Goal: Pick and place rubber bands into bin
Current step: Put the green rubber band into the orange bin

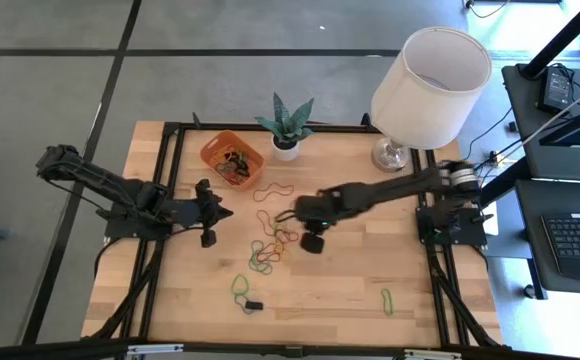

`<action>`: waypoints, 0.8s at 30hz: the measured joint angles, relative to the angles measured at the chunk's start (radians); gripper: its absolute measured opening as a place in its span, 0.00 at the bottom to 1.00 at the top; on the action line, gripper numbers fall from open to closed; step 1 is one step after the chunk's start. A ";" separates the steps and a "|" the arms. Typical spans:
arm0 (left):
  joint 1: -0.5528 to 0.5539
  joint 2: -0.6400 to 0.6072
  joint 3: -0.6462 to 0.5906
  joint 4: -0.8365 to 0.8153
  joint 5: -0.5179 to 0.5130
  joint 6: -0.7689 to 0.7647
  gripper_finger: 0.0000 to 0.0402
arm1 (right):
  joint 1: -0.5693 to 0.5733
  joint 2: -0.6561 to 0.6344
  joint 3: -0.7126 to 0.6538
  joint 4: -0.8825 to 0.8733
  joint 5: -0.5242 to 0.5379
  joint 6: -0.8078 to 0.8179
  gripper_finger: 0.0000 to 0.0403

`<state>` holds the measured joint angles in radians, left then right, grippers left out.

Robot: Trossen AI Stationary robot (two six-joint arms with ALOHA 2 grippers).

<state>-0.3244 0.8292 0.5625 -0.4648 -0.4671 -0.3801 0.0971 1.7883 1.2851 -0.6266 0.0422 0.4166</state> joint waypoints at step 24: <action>0.249 0.888 0.628 -0.086 0.200 -0.169 0.22 | 0.014 -0.840 -0.692 0.023 0.064 -0.031 0.01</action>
<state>-0.0750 1.7177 1.1908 -0.5511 -0.2670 -0.5491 0.1116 0.9480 0.5934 -0.6040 0.1060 0.3859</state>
